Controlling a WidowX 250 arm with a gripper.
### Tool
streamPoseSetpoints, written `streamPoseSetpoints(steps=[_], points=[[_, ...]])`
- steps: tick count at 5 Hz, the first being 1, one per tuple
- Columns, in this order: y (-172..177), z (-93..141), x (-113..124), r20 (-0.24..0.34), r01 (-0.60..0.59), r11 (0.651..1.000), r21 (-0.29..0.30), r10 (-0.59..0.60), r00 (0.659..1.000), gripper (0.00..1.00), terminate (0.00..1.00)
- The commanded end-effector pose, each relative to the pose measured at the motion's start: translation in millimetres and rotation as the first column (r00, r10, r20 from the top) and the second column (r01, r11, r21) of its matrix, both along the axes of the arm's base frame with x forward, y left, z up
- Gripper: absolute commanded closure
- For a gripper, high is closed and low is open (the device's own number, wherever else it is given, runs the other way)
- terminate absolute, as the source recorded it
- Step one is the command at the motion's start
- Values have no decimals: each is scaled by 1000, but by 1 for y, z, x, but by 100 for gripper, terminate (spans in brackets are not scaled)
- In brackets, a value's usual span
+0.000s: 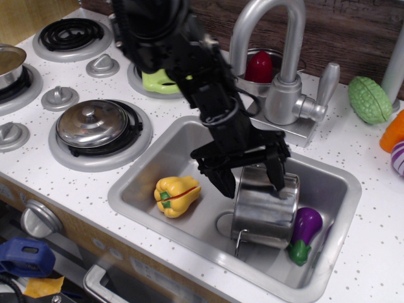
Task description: Flip pot upright in sink
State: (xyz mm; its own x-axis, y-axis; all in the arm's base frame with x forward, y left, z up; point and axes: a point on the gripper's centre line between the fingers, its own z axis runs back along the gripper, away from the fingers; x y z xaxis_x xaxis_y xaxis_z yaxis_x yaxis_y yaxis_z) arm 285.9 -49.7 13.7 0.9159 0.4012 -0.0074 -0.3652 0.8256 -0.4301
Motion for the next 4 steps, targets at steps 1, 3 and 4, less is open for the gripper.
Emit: streamPoseSetpoints(steps=[1, 3, 4], points=[[-2, 5, 4, 44, -25, 991, -131, 31, 999, 0, 0], [-10, -7, 0, 85, -51, 972, -231, 72, 994, 0, 0], [-12, -11, 0, 133, -50, 949, -312, 96, 986, 0, 0]])
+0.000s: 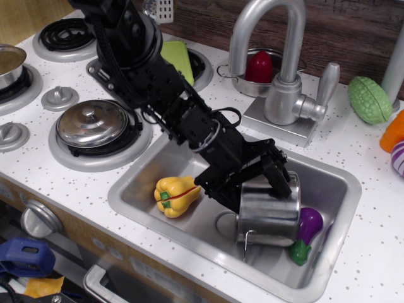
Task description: Flip pot upright in sink
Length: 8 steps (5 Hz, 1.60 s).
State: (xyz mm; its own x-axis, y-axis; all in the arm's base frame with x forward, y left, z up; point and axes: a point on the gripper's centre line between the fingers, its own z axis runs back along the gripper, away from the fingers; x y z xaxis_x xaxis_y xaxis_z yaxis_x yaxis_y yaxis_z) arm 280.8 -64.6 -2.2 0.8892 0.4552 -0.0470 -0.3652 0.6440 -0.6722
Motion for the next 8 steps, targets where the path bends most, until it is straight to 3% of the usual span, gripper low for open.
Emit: streamPoseSetpoints(steps=[1, 2, 4, 5, 6, 7, 8], points=[[3, -1, 7, 164, -72, 996, -61, 81, 983, 0, 0], [-1, 0, 8, 182, -111, 993, -47, 118, 976, 100, 0], [-1, 6, 10, 174, -127, 991, -33, 130, 976, 100, 0], [-1, 17, 15, 169, -110, 985, 129, 88, 982, 100, 0], [-3, 22, 17, 151, -93, 963, 253, 56, 987, 100, 0], [-1, 22, 17, 122, -62, 946, 317, 24, 992, 100, 0], [1, 21, 15, 38, 2, 920, 391, -19, 999, 100, 0]])
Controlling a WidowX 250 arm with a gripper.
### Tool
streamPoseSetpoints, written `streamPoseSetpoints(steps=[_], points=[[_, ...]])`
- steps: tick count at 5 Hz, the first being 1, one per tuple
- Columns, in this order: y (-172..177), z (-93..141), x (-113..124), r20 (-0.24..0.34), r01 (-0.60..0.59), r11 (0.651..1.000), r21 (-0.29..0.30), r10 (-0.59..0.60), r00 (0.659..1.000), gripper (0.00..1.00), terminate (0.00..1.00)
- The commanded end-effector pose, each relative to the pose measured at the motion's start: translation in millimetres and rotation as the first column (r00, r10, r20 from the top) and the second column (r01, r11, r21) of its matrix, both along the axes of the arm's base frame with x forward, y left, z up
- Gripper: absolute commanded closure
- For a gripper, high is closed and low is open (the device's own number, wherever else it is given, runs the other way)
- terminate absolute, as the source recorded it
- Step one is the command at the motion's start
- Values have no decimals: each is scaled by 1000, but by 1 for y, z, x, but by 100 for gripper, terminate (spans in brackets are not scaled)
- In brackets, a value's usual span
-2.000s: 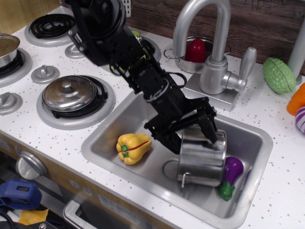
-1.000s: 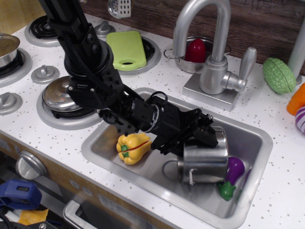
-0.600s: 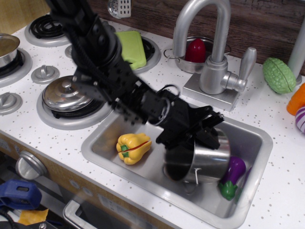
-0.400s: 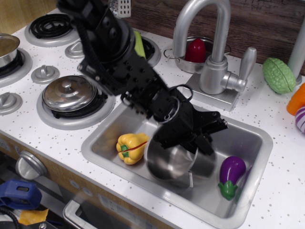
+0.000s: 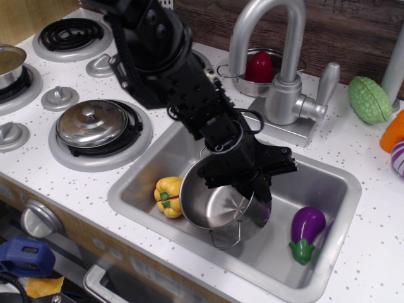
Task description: Flip pot upright in sink
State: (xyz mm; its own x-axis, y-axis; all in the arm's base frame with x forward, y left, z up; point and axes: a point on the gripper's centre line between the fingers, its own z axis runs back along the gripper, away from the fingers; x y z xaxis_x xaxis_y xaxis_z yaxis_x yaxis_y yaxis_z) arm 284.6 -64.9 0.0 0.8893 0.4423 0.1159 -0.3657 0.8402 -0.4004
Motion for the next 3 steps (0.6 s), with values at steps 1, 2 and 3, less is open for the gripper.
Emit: streamPoseSetpoints(steps=[1, 2, 3], points=[[2, 18, 10, 0, 53, 997, 65, -53, 999, 0, 0], [2, 18, 10, 0, 53, 997, 65, -53, 999, 0, 0], [2, 18, 10, 0, 53, 997, 65, -53, 999, 0, 100]])
